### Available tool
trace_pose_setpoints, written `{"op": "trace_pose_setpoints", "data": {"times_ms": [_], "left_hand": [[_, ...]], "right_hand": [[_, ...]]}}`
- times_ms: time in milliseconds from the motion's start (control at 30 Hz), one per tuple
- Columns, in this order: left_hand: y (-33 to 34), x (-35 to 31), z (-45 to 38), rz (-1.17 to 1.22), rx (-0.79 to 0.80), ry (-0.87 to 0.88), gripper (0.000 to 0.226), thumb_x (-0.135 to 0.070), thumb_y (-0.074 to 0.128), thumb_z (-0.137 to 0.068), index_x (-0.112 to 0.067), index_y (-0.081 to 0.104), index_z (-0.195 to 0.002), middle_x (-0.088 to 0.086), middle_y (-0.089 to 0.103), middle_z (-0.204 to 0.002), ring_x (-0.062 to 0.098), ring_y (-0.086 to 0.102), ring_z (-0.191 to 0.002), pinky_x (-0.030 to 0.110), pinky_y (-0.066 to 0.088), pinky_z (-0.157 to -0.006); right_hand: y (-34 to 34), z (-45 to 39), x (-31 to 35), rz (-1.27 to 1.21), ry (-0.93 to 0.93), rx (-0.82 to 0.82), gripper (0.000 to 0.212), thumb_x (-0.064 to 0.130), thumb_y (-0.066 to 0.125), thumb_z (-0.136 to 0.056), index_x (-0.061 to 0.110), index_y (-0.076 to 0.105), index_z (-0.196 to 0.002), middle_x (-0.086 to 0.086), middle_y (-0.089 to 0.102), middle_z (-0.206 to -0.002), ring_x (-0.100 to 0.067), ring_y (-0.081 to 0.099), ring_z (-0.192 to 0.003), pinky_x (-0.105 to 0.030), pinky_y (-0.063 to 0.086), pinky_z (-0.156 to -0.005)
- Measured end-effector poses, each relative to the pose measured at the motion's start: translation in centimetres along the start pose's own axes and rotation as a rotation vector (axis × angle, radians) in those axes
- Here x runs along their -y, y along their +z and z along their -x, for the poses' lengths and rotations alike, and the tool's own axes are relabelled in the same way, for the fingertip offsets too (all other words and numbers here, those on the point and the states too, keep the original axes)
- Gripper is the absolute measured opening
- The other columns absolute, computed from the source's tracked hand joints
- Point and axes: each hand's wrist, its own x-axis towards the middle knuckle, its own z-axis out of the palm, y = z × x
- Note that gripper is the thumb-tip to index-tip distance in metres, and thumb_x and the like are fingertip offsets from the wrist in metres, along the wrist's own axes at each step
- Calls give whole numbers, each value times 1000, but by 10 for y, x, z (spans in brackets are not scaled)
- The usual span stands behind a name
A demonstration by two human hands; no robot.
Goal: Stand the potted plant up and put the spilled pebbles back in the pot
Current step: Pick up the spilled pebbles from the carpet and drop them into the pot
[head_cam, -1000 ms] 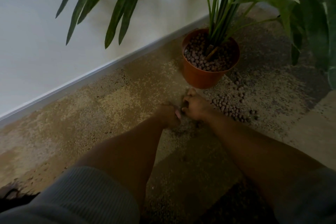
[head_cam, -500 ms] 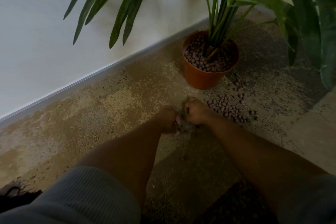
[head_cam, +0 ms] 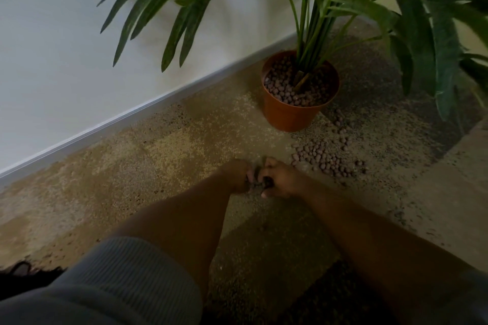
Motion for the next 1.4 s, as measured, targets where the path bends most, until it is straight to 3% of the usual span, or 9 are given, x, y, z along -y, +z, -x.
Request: {"op": "trace_pose_setpoints", "data": {"times_ms": [267, 400, 533, 667, 733, 933, 1100, 1333, 1400], "left_hand": [[2, 5, -2, -61, 17, -41, 24, -15, 68, -87, -9, 70, -110, 6, 69, -111, 20, 65, -101, 26, 51, -77], [6, 12, -7, 36, 13, -132, 25, -20, 57, -91, -8, 68, -110, 4, 65, -107, 18, 61, -96, 23, 45, -66], [1, 15, -10, 456, 21, -332, 22, -20, 58, -92, -4, 64, -106, 7, 61, -86, 15, 56, -71, 24, 42, -60], [-8, 3, -4, 1241, 123, -415, 12, -11, 47, -98, -10, 56, -90, 5, 52, -77, 10, 47, -61, 20, 38, -57], [-14, -2, 0, 1470, 184, -399, 15, -12, 43, -94, -11, 54, -84, 4, 49, -73, 10, 47, -60, 19, 41, -53], [-28, -14, 1, 1852, 41, -347, 25, -19, 32, -89, -11, 52, -76, 5, 51, -70, 13, 46, -62, 21, 38, -57], [-51, -31, -11, 2087, -188, -285, 30, -14, 35, -98, -7, 57, -78, 9, 60, -74, 17, 58, -70, 22, 50, -63], [-105, -89, -12, 2151, -232, -87, 41, -22, 27, -104, -4, 57, -125, 13, 62, -116, 18, 60, -113, 25, 47, -100], [-113, -104, -13, 2108, -270, -53, 40, -23, 25, -104, -2, 58, -115, 12, 59, -100, 17, 59, -92, 23, 49, -90]], "right_hand": [[8, 5, 7, -48, 4, -108, 22, 21, 66, -89, 16, 64, -110, -6, 41, -137, -22, 43, -128, -20, 32, -95], [14, -2, 9, -230, 150, -188, 12, 15, 67, -84, 12, 66, -96, -5, 53, -111, -20, 54, -104, -27, 44, -87], [3, -3, 12, -1259, 551, -208, 9, 0, 51, -89, 3, 60, -90, -8, 59, -91, -18, 56, -79, -28, 52, -72], [-9, 6, 9, -2055, 579, -261, 18, -4, 41, -90, 6, 51, -79, -9, 48, -79, -17, 48, -73, -23, 55, -56], [-11, 7, 11, -2131, 564, -277, 16, 1, 43, -91, 6, 52, -78, -10, 51, -78, -19, 52, -76, -26, 57, -57], [-29, 7, 22, -2338, 453, -346, 35, 15, 31, -100, -7, 57, -109, -24, 62, -119, -35, 58, -118, -43, 46, -106], [-56, 7, 31, -2418, 322, -447, 36, 15, 35, -99, -9, 54, -120, -28, 58, -123, -37, 60, -114, -42, 50, -102], [-116, 5, 45, -2446, 136, -653, 36, 14, 38, -98, -7, 51, -123, -23, 52, -129, -32, 53, -122, -43, 44, -109], [-127, 1, 42, -2469, 140, -702, 42, 19, 37, -98, -6, 46, -131, -23, 47, -135, -32, 50, -125, -43, 41, -111]]}}
